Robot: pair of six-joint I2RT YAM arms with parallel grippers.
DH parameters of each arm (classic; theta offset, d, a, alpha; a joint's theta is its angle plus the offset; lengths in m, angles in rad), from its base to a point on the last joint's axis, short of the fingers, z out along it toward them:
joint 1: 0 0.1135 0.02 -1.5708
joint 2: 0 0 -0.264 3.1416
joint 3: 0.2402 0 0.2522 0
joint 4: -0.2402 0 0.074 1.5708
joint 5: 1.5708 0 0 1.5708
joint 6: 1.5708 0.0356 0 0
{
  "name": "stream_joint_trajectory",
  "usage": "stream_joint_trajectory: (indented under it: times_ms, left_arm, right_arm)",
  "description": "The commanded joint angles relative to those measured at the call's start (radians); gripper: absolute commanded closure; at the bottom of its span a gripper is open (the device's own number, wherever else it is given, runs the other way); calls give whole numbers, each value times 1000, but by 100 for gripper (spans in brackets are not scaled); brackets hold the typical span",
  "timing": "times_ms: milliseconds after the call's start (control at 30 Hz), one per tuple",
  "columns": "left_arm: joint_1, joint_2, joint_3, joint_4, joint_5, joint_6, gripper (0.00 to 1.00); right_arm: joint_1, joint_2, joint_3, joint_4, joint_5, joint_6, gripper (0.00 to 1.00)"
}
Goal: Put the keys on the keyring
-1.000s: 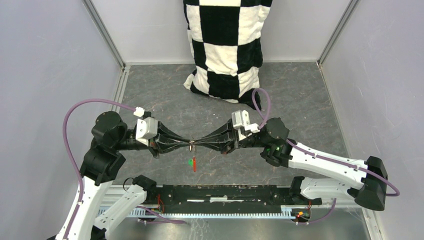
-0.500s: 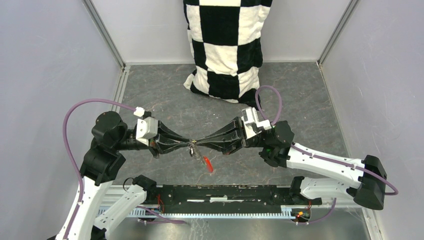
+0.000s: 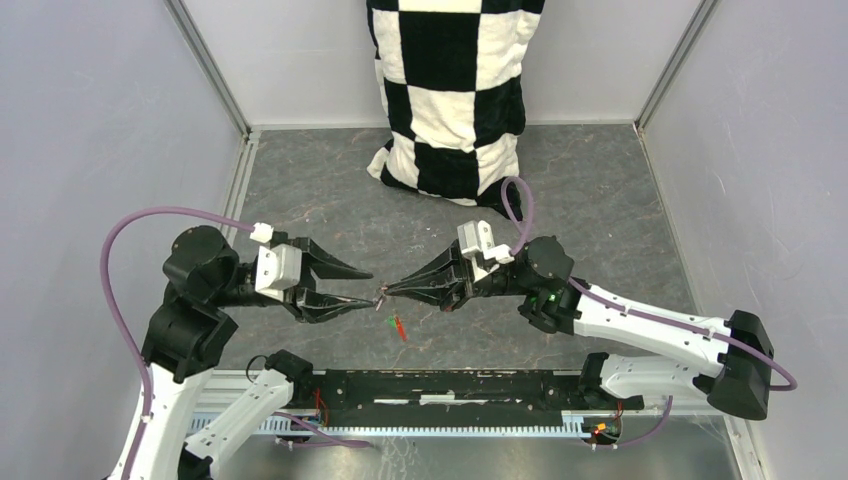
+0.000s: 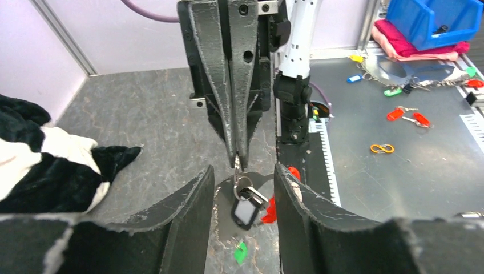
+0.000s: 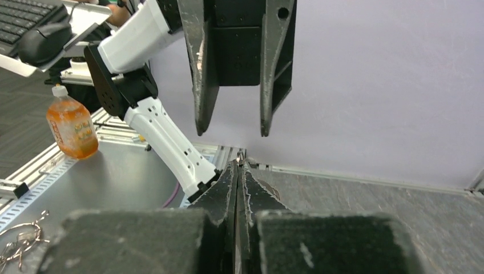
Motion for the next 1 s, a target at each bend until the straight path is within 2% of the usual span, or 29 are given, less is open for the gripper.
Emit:
stream_joint_trajectory:
  times_ms: [0, 100, 333, 433, 533, 633, 733, 867, 967]
  left_arm:
    - [0, 17, -12, -65, 75, 46, 52]
    - [1, 30, -30, -106, 64, 103, 52]
    - [1, 30, -60, -37, -38, 93, 62]
    - [-1, 14, -76, -19, -29, 85, 72]
    - [-1, 9, -78, -23, -31, 89, 87]
    - [0, 6, -75, -51, -21, 118, 98]
    - [1, 8, -71, -116, -25, 204, 98]
    - [0, 27, -63, -210, -41, 312, 98]
    - [1, 40, -65, -250, -56, 372, 98]
  right_arm:
    - [0, -16, 77, -73, 5, -74, 100]
    - [0, -7, 101, -120, -6, -88, 100]
    - [1, 16, 121, -147, -26, -81, 100]
    - [0, 24, 121, -141, -28, -74, 99]
    - [1, 25, 121, -139, -25, -70, 100]
    - [0, 25, 138, -197, -6, -83, 99]
    - [0, 22, 195, -351, 18, -140, 79]
    - [0, 54, 360, -696, 15, -275, 58]
    - [1, 106, 473, -906, 29, -337, 52]
